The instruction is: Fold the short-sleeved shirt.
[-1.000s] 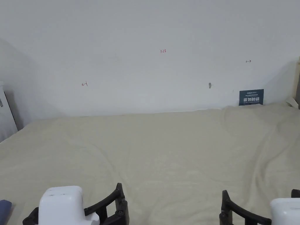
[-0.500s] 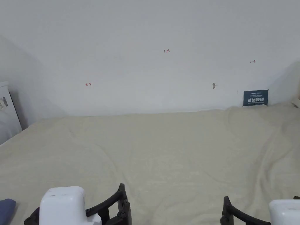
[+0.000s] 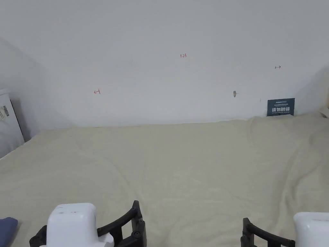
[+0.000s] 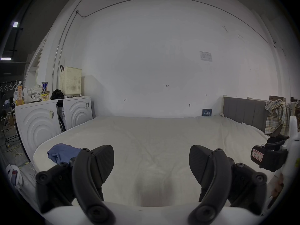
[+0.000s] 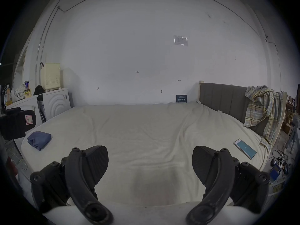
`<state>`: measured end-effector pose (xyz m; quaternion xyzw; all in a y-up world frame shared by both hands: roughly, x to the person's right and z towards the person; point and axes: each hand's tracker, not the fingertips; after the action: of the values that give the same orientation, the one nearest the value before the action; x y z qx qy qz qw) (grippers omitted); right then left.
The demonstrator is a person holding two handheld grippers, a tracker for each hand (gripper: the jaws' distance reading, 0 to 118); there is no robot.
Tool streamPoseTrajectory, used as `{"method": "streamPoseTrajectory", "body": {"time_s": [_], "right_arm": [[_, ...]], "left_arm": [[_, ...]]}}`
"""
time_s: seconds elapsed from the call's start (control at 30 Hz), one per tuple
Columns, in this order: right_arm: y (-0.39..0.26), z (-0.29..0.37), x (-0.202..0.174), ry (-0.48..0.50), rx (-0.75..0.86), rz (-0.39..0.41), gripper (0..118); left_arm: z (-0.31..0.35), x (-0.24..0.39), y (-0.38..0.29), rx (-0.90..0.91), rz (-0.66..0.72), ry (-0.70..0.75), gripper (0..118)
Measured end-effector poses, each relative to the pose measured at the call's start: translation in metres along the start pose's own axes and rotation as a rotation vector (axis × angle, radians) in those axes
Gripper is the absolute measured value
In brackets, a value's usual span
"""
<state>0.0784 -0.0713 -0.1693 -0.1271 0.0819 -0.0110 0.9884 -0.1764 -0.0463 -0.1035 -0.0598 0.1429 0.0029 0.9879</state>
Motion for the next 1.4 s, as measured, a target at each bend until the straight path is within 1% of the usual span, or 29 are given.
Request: {"method": "streamPoseTrajectory", "body": {"time_s": [0.03, 0.07, 0.13, 0.17, 0.2, 0.23, 0.3, 0.33, 0.37, 0.43, 0.5, 0.57, 0.63, 0.7, 0.87, 1.1, 1.27, 1.4], "right_arm": [[-0.001, 0.001, -0.002, -0.005, 0.012, 0.009, 107], [-0.001, 0.001, -0.004, -0.019, 0.032, 0.043, 107], [-0.003, 0.002, -0.011, -0.119, 0.061, 0.074, 107], [-0.005, 0.003, -0.014, -0.146, 0.090, 0.076, 107], [-0.006, 0.004, -0.015, -0.154, 0.113, 0.079, 107], [-0.007, 0.006, -0.016, -0.149, 0.112, 0.094, 107], [-0.006, 0.006, -0.015, -0.100, 0.098, 0.091, 107], [-0.006, 0.007, -0.013, -0.048, 0.081, 0.081, 107], [-0.004, 0.006, -0.011, -0.032, 0.066, 0.059, 107], [-0.006, 0.004, -0.012, -0.065, 0.072, 0.058, 107], [-0.009, 0.004, -0.013, -0.086, 0.103, 0.086, 107], [-0.009, 0.005, -0.012, -0.074, 0.123, 0.096, 107], [-0.008, 0.007, -0.011, -0.058, 0.132, 0.087, 107], [-0.008, 0.008, -0.011, -0.056, 0.138, 0.087, 107], [-0.010, 0.007, -0.012, -0.064, 0.155, 0.118, 107], [-0.011, 0.005, -0.009, -0.061, 0.152, 0.102, 107], [-0.007, 0.002, -0.004, -0.045, 0.130, 0.067, 107], [-0.008, 0.002, -0.003, -0.047, 0.127, 0.069, 107]], "left_arm": [[0.000, 0.000, 0.000, 0.000, 0.000, -0.001, 97], [0.000, 0.000, 0.001, 0.003, -0.001, -0.001, 97], [0.000, 0.000, 0.001, 0.005, -0.001, 0.002, 97], [0.000, 0.000, 0.001, 0.005, -0.001, 0.003, 97], [0.000, 0.000, 0.001, 0.004, 0.000, 0.004, 97], [0.000, -0.001, 0.001, 0.004, 0.002, 0.004, 97], [0.000, -0.001, 0.001, 0.004, 0.005, 0.003, 97], [0.000, -0.001, 0.001, 0.004, 0.005, 0.003, 97], [0.000, -0.001, 0.001, 0.004, 0.004, 0.003, 97], [0.000, -0.001, 0.001, 0.004, 0.002, 0.004, 97], [0.000, -0.001, 0.001, 0.003, 0.004, 0.003, 97], [0.001, -0.001, 0.000, 0.007, 0.004, 0.000, 97], [0.001, -0.001, 0.000, 0.011, 0.004, 0.003, 97], [0.001, -0.001, 0.000, 0.013, 0.006, 0.004, 97], [0.002, 0.000, -0.001, 0.017, 0.003, -0.002, 97], [0.003, -0.001, -0.001, 0.026, 0.006, -0.001, 97], [0.003, -0.001, -0.001, 0.025, 0.009, -0.003, 97], [0.003, 0.000, -0.002, 0.023, 0.003, -0.004, 97]]}}
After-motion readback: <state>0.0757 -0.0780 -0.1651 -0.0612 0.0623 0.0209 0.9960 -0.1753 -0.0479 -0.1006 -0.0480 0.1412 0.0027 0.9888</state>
